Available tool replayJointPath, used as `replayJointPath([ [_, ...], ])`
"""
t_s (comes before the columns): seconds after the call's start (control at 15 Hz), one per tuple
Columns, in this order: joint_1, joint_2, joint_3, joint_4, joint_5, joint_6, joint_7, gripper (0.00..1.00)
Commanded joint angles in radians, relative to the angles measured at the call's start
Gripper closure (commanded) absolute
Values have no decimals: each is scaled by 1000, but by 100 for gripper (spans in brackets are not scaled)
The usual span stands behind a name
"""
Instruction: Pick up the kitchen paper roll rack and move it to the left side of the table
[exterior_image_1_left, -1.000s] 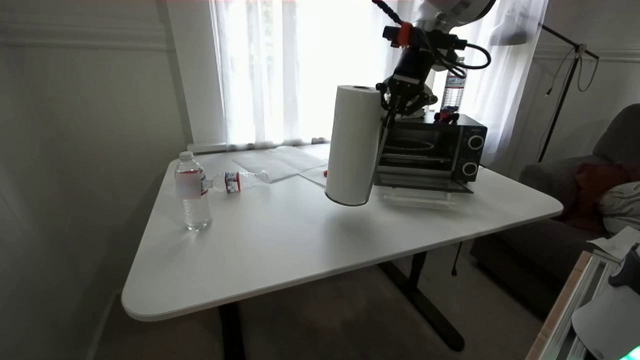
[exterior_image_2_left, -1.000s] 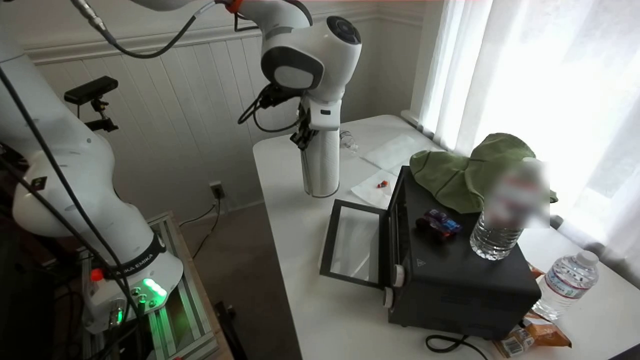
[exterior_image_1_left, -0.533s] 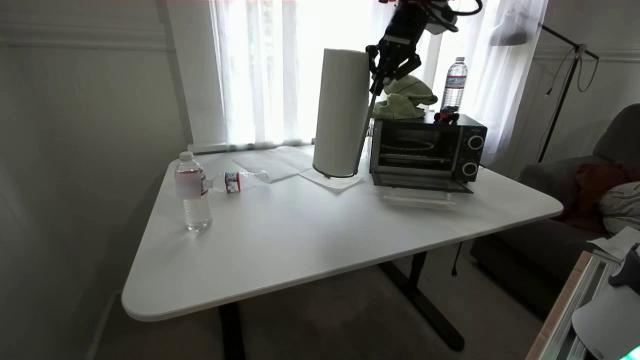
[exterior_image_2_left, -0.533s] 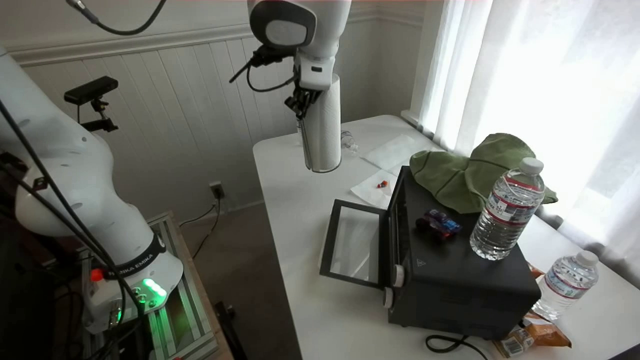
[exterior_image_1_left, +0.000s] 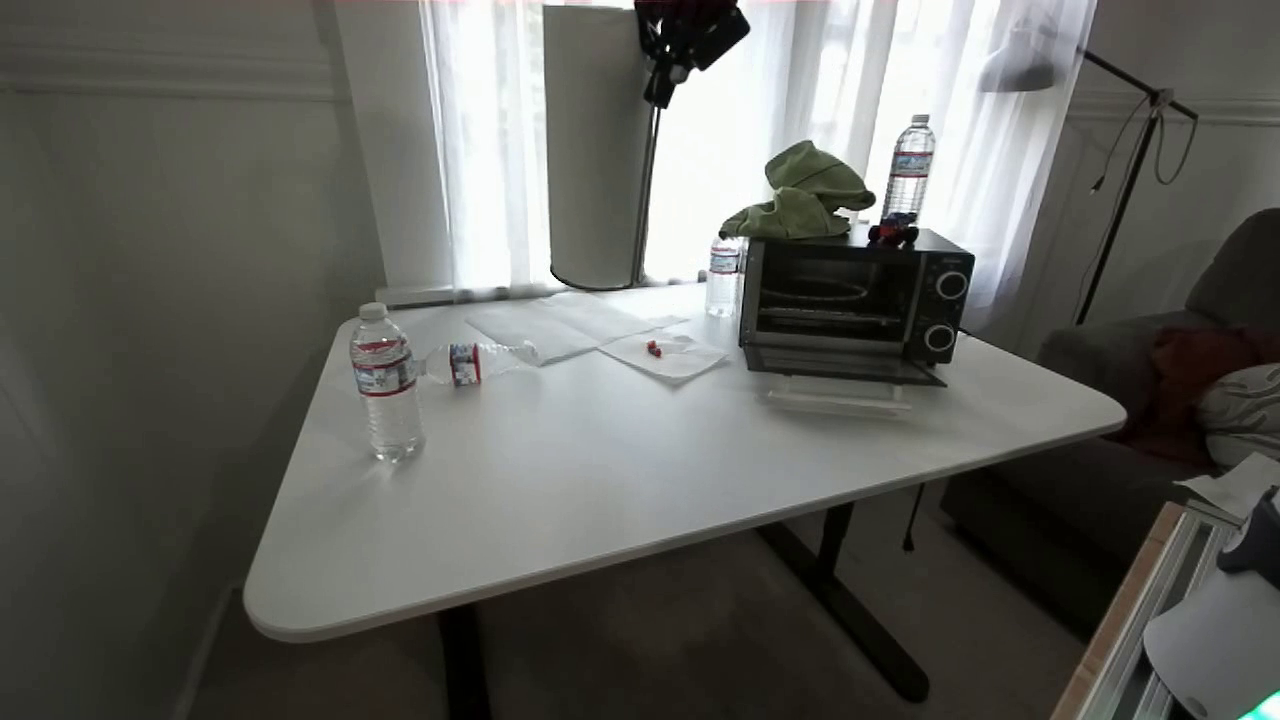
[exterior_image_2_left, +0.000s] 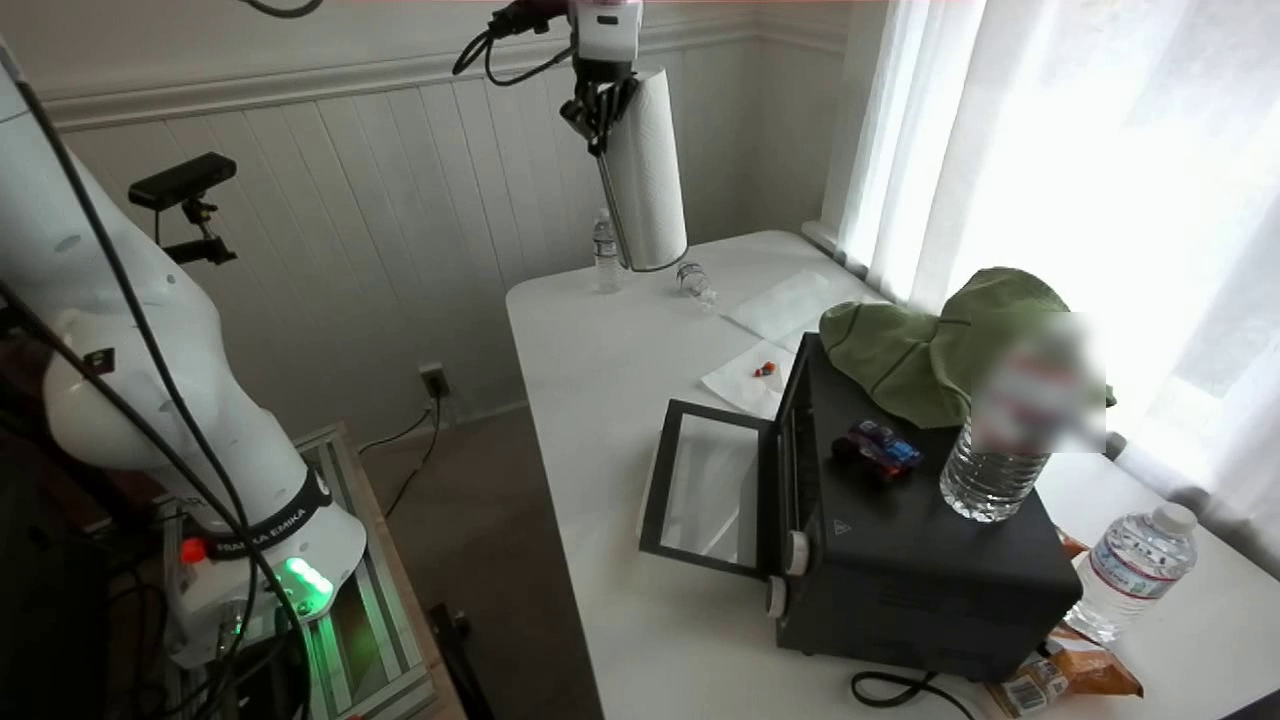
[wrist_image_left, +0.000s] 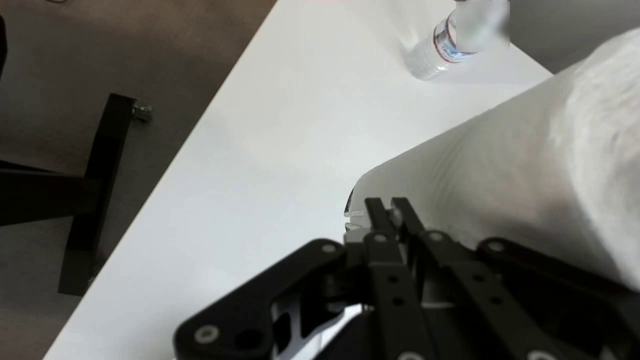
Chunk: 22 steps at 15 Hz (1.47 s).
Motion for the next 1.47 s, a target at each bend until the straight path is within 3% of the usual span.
replayJointPath([
  [0.0, 37, 141, 21, 222, -76, -25, 106, 98],
  [0.33, 71, 327, 10, 465, -98, -42, 164, 98],
  [0.4, 67, 244, 8, 324, -76, -5, 121, 98],
  [0.47, 68, 270, 6, 350, -76, -5, 121, 93],
  [0.93, 67, 279, 3, 341, -76, -5, 119, 93],
  [1.0, 67, 279, 3, 341, -76, -5, 119, 98],
  [1.4, 89, 471, 18, 449, -55, 170, 57, 98],
])
